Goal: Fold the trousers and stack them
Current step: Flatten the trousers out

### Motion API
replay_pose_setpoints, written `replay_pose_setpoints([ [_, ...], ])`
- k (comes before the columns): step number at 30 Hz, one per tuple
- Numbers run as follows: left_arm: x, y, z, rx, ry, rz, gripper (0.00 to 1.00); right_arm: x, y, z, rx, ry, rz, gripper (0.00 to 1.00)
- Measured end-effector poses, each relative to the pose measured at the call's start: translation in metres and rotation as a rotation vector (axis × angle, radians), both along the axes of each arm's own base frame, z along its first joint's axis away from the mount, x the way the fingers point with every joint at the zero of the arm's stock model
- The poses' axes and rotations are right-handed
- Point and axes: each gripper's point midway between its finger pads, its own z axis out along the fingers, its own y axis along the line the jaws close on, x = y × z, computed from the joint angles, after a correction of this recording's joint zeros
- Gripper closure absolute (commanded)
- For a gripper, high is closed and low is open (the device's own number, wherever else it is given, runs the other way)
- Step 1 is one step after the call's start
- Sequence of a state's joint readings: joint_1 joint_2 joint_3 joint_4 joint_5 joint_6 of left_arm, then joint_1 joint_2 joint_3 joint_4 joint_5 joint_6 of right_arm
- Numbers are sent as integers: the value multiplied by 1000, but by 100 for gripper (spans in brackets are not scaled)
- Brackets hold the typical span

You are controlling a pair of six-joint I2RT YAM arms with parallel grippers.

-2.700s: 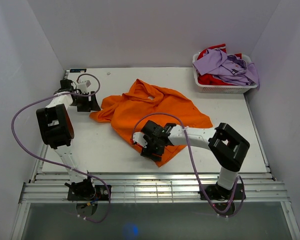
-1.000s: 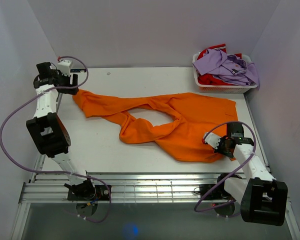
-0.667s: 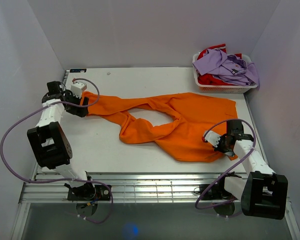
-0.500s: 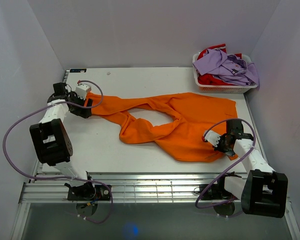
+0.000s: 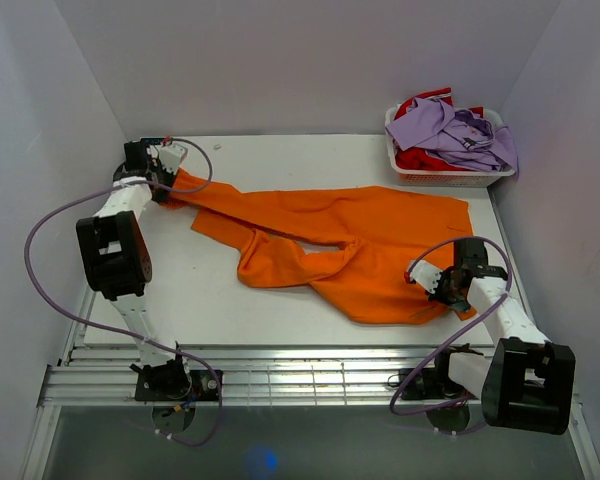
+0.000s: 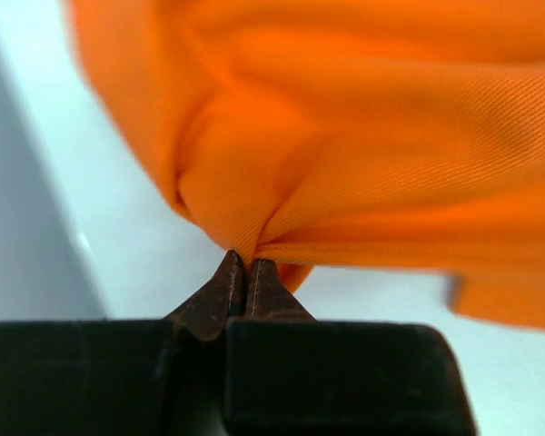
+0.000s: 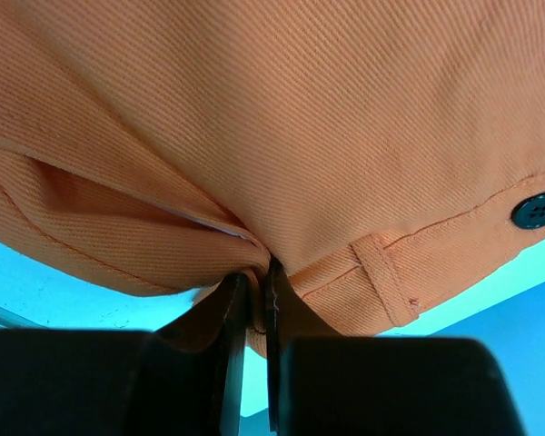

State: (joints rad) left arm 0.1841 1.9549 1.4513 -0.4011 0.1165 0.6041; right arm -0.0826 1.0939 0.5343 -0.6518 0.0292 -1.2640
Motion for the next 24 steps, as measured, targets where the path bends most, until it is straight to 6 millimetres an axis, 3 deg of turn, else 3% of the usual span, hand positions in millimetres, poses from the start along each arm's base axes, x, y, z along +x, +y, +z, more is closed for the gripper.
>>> replay_pose_setpoints([
  [4, 63, 16, 76, 92, -198, -14, 98, 1, 1, -1, 14, -3, -2, 92],
  [5, 76, 16, 92, 107, -243, -22, 84, 4, 3, 0, 28, -12, 3, 92],
  [6, 92, 15, 109, 131, -293, -28, 84, 5, 4, 0, 34, -17, 6, 92],
  [7, 103, 12, 119, 148, -320, -37, 66, 7, 6, 0, 41, -23, 9, 92],
  [10, 131, -2, 126, 192, -363, -48, 45, 8, 7, 1, 49, -28, 12, 92],
  [11, 136, -7, 121, 195, -357, -50, 33, 8, 6, 1, 48, -25, 8, 92],
  [12, 137, -11, 113, 191, -340, -56, 31, 8, 5, 1, 46, -24, 4, 92],
  [15, 119, -23, 76, 140, -240, -90, 23, 7, 4, 2, 42, -13, -3, 92],
  [18, 67, -36, 33, 46, -82, -139, 23, 7, 5, 3, 45, -8, -3, 92],
  [21, 5, -54, 13, -58, 49, -204, 25, 7, 5, 3, 46, -7, -3, 92],
  [24, -38, -74, 17, -121, 94, -307, 29, 7, 5, 3, 49, -4, -3, 92],
])
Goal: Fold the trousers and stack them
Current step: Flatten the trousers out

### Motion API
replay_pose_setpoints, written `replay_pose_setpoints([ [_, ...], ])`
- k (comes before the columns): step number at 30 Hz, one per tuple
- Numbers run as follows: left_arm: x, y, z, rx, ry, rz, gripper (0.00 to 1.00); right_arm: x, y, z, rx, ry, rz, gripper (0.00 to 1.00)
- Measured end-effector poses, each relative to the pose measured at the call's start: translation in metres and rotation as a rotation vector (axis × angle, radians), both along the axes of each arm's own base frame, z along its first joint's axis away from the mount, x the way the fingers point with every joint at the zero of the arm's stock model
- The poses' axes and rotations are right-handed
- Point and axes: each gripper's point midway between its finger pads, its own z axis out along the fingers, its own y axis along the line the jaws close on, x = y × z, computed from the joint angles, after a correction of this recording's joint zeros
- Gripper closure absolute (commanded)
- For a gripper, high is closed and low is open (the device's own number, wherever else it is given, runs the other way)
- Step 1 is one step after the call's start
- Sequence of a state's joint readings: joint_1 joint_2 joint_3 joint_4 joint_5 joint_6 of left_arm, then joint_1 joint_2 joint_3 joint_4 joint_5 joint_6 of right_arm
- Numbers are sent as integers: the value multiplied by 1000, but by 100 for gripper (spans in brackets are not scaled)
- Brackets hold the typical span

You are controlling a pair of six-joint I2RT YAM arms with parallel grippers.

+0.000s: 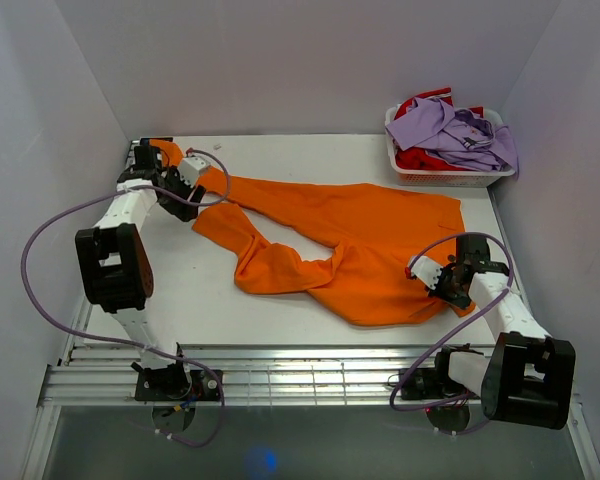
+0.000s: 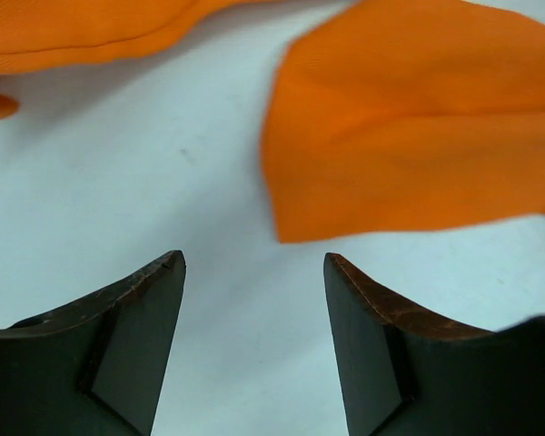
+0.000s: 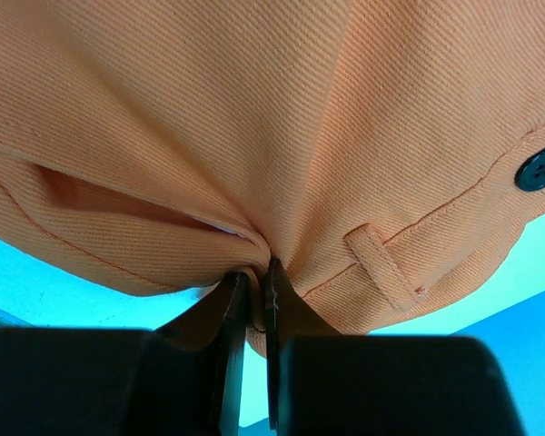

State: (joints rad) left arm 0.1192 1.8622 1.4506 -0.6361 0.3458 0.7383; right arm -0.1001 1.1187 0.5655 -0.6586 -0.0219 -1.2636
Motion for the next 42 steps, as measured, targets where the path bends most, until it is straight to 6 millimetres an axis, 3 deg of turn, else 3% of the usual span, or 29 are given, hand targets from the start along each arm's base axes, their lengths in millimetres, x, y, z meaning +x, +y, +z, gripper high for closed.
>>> replay_pose_setpoints([
  [5, -23, -24, 0, -35, -3, -175, 32, 0, 0, -1, 2, 6, -3, 92],
  [13, -18, -25, -47, -7, 41, -267, 28, 0, 0, -1, 2, 7, -3, 92],
  [17, -19, -21, -71, 38, 32, -304, 31, 0, 0, -1, 2, 8, -3, 92],
  [21, -19, -22, -72, 74, -11, -355, 59, 0, 0, -1, 2, 8, -3, 92],
  [22, -18, -22, -73, 86, -21, -368, 73, 0, 0, -1, 2, 8, -3, 92],
  [24, -20, -22, -74, 109, -30, -388, 83, 0, 0, 0, 2, 9, -4, 92],
  [25, -22, -23, -74, 119, -35, -401, 94, 0, 0, 0, 2, 8, -5, 92],
  [27, -28, -22, -73, 131, -28, -414, 100, 0, 0, 1, 3, 10, -5, 92],
  [29, -41, -17, -72, 137, 23, -403, 100, 0, 0, 1, 3, 11, -5, 92],
  [33, -80, 3, -55, 123, 162, -334, 100, 0, -1, 2, 2, 8, -6, 92],
  [39, -113, 76, 21, 151, 219, -97, 100, 1, -3, 3, 3, 0, -12, 92],
  [42, -132, 109, 45, 161, 263, 14, 100, 1, -5, 5, 2, -8, -16, 92],
])
